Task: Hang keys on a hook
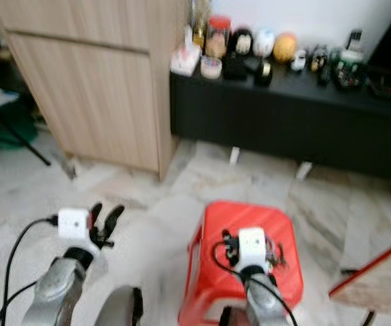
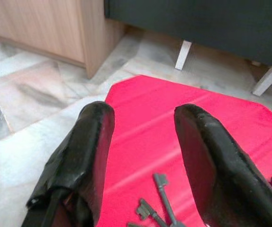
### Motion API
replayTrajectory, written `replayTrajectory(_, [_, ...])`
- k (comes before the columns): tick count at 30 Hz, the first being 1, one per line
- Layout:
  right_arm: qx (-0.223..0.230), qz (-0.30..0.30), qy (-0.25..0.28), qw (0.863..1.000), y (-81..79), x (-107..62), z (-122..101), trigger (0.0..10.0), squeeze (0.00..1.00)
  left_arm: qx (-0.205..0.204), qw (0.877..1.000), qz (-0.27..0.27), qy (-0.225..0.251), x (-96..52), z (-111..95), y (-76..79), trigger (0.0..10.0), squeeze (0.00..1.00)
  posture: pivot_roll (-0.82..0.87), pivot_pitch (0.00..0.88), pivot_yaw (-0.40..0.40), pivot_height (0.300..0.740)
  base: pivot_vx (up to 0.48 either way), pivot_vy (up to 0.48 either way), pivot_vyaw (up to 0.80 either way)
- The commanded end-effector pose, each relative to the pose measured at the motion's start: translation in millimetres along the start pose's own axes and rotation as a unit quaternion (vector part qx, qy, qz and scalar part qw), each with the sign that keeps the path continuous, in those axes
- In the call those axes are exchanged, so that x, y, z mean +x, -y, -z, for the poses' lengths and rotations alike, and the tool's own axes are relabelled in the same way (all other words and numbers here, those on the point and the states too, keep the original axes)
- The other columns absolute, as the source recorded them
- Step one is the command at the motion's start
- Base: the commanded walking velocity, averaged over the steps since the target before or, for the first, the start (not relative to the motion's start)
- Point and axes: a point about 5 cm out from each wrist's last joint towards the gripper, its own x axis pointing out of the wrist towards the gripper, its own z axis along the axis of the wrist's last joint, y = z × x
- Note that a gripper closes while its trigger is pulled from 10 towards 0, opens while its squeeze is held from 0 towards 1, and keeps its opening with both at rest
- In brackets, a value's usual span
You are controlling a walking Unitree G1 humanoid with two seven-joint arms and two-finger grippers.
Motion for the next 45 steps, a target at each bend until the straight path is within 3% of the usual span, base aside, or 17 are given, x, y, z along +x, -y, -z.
replayTrajectory(1, [0.001, 0.018, -0.014, 1.000, 9.4, -5.1, 9, 10.0, 0.00, -0.006, 1.000, 0.012, 0.001, 0.6, 0, 7.7, 10.0, 0.00, 0.07, 0.078, -0.090, 0.614, 0.000, 0.000, 0.00])
replayTrajectory(10, [0.006, 0.046, -0.017, 0.999, 11.6, -4.9, 10, 10.0, 0.00, -0.004, 1.000, 0.013, 0.002, -0.8, 1, 6.8, 10.0, 0.00, 0.07, 0.079, -0.092, 0.614, 0.000, 0.000, 0.00])
replayTrajectory(28, [0.005, 0.029, -0.013, 0.999, 5.5, -3.7, 9, 10.0, 0.00, -0.001, 1.000, 0.016, 0.004, -1.6, 0, 7.2, 10.0, 0.00, 0.08, 0.080, -0.088, 0.614, 0.331, 0.000, 0.00])
replayTrajectory(36, [0.005, 0.025, -0.015, 1.000, 5.1, -5.0, 11, 10.0, 0.00, 0.000, 1.000, 0.017, 0.004, -1.7, 0, 7.6, 10.0, 0.00, 0.07, 0.081, -0.089, 0.614, 0.000, 0.000, 0.00])
replayTrajectory(41, [-0.029, 0.023, -0.081, 0.996, 8.0, -6.8, 27, 10.0, 0.00, -0.003, 1.000, 0.021, 0.001, -2.5, 1, 9.1, 10.0, 0.00, 0.07, 0.085, -0.091, 0.614, 0.000, 0.000, 0.00])
replayTrajectory(45, [-0.059, 0.010, -0.095, 0.994, 13.3, -6.9, 29, 10.0, 0.00, -0.004, 1.000, 0.022, 0.000, -2.7, 1, 9.3, 10.0, 0.00, 0.08, 0.087, -0.091, 0.614, 0.000, 0.000, 0.00])
